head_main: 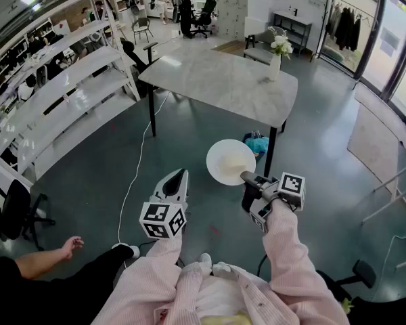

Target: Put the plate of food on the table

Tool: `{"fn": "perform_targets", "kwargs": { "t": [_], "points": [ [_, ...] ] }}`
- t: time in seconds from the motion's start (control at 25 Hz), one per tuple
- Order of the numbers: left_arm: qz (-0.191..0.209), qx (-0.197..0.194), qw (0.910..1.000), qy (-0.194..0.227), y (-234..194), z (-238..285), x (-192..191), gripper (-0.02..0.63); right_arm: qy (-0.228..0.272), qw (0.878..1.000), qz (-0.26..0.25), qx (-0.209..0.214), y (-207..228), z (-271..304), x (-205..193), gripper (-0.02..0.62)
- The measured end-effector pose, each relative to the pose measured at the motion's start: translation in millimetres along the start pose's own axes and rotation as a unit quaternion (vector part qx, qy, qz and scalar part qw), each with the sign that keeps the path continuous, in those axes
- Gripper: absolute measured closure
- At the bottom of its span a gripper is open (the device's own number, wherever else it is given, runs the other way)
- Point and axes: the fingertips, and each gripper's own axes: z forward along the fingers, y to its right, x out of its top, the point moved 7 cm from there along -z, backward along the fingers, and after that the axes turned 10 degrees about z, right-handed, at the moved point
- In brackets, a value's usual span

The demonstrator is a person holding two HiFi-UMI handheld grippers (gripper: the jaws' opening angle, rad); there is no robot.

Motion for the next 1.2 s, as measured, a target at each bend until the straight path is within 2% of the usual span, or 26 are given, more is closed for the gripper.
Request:
{"fn": "perform_targets", "kwargs": {
  "t": [0.84, 1.2],
  "points": [
    [-0.001, 0.004, 1.0000, -0.001, 22.8, 3.2, -4.9, 0.615, -0.010, 1.000, -0.004, -0.004, 7.6, -9.5, 12.0, 0.580],
    [-0.002, 0.005, 1.0000, -0.002, 3.6, 54.4, -13.1, 0.615, -0.017, 1.000, -0.004, -0.008, 7.0, 25.2, 50.5, 0.580]
  ]
}}
